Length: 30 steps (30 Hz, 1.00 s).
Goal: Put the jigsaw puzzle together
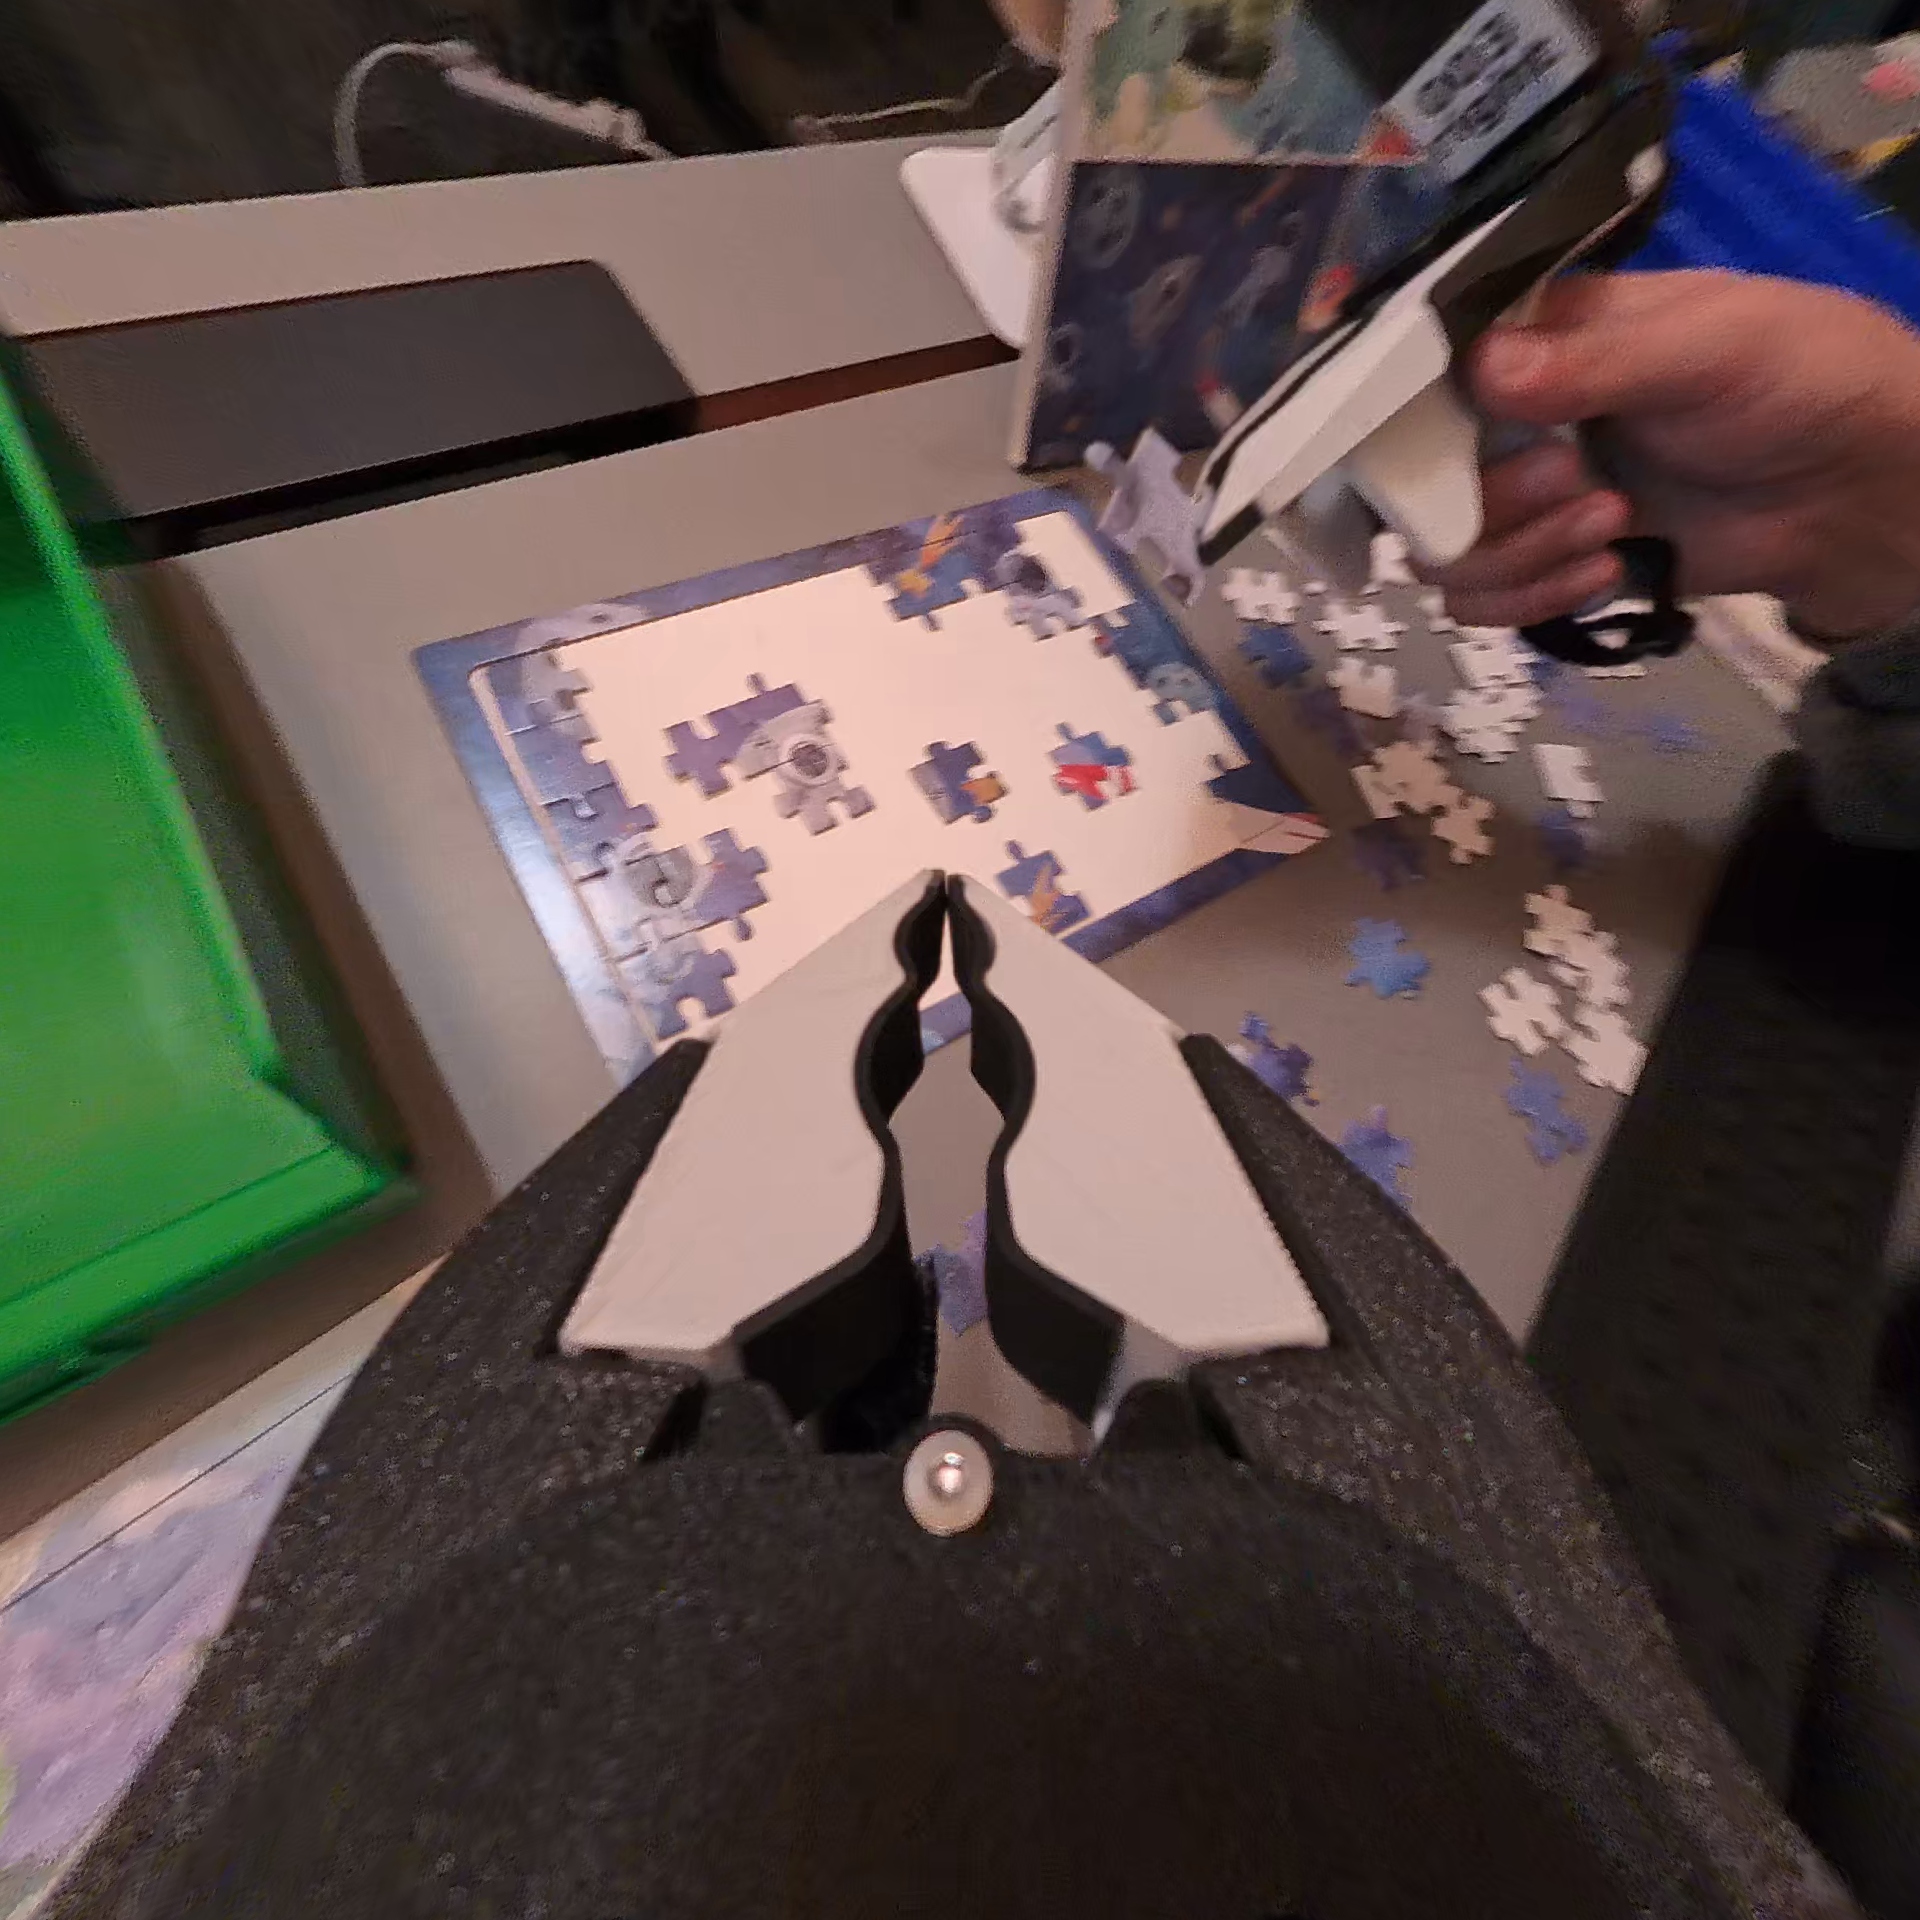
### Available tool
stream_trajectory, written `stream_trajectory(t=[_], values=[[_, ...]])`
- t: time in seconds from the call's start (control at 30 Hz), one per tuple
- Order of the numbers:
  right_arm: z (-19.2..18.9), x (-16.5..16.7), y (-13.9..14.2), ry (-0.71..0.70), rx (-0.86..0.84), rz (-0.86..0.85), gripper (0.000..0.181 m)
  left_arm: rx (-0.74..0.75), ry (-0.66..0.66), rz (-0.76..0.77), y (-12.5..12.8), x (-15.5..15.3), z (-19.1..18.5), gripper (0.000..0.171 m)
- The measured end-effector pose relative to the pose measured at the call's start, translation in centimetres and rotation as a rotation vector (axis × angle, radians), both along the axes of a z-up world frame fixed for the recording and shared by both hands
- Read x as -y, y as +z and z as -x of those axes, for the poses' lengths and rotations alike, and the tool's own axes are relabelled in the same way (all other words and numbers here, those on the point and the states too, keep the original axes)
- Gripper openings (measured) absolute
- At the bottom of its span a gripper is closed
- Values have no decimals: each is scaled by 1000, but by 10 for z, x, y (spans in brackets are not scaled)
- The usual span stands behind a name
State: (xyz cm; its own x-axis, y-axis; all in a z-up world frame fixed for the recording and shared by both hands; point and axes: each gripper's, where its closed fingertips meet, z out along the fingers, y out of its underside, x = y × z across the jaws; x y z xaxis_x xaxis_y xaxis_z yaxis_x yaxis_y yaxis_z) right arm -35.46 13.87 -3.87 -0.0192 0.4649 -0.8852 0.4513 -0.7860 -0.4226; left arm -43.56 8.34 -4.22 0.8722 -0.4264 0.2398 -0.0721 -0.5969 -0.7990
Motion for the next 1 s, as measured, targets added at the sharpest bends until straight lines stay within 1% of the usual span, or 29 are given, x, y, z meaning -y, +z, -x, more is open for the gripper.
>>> stream_trajectory(t=[0.07,0.17,0.2,0.27,0.3,0.37,0.4,0.43,0.5,0.53,0.57,0.6,0.67,0.73,0.83,0.87,0.93,0.97,1.0], values=[[-15,6,-5,-15,21,-14,2,41,-42,-8,-5,5,-8,0],[-43,6,-19,-105,31,-28,2,58,-81,14,-32,11,-27,0],[-51,8,-19,-128,5,-9,2,55,-92,8,-37,11,-32,0],[-65,12,-8,-178,-125,0,1,44,-99,12,-41,10,-39,0],[-74,15,-4,-206,-190,-42,1,36,-84,7,-39,9,-40,0],[-97,27,-4,-226,-320,-255,2,25,-22,-14,-28,11,-36,0],[-111,32,-7,-267,-355,-336,2,27,19,-22,-22,16,-35,0],[-123,33,-7,-320,-361,-359,1,36,61,-32,-17,25,-34,0],[-148,52,17,-288,-414,-376,2,89,93,-64,-6,53,-46,0],[-161,56,24,-307,-406,-418,1,124,85,-87,-1,69,-57,0],[-174,58,23,-329,-364,-472,1,149,77,-103,0,86,-67,0],[-187,64,20,-309,-313,-500,1,167,80,-120,-2,101,-76,0],[-213,94,8,-165,-240,-456,2,206,102,-160,-9,126,-91,0],[-235,118,-7,-116,-219,-389,2,240,113,-186,-21,145,-105,0],[-262,137,-45,-76,-71,-380,2,219,117,-151,-43,163,-116,0],[-266,139,-47,-75,-59,-393,2,207,108,-150,-44,166,-118,0],[-269,139,-41,-88,-67,-447,1,163,123,-196,-37,167,-115,1],[-269,140,-43,-76,-50,-491,1,143,129,-219,-33,167,-114,0],[-269,139,-51,-58,-7,-532,1,128,127,-236,-29,169,-115,1]])
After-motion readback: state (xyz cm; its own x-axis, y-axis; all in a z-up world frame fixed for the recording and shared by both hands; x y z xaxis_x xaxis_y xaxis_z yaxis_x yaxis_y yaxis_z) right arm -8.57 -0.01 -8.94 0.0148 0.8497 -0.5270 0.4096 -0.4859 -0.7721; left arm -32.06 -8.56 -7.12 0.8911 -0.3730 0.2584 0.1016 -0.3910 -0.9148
